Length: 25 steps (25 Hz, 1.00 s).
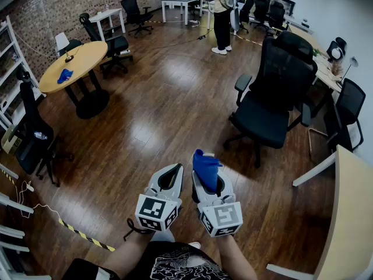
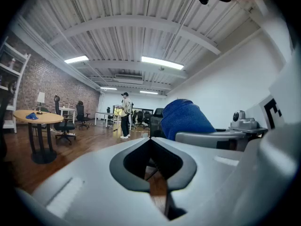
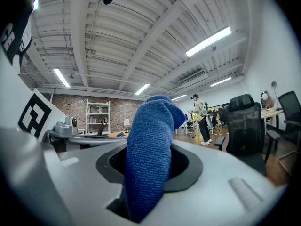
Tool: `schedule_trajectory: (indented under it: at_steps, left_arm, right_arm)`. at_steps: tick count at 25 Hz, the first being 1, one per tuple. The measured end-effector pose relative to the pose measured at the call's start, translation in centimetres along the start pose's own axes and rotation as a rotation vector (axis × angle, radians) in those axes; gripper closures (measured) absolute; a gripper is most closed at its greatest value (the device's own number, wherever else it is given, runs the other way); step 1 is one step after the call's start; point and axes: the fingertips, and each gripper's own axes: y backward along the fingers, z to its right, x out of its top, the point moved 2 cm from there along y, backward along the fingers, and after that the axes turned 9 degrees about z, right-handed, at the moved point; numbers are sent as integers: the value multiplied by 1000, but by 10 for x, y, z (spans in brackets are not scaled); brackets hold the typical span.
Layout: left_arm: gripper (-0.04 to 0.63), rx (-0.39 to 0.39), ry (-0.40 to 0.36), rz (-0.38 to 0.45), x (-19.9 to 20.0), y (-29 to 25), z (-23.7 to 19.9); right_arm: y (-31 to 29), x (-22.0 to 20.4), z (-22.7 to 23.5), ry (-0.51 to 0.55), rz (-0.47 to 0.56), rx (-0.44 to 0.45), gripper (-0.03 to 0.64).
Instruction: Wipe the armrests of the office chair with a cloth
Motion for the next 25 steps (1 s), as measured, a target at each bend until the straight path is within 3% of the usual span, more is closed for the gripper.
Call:
schedule_trajectory:
  at_steps: [7,14,20,25]
  left_arm:
    - [620,-11,5,6,-4,-34,12]
    - [620,-54,20,23,-13,-117,-7]
    - [620,-138,45,2,-14,-210,-29]
    - [620,-265,58,-20,-10,-284,-20]
  right_arm:
    - [-7,0,33,-7,5,-2,477]
    - [-52,-14,91,11,4,-38,477]
    - [-112,-16,155,26,-13,-121,477]
    - [-137,-5,214,51,-21,-242,477]
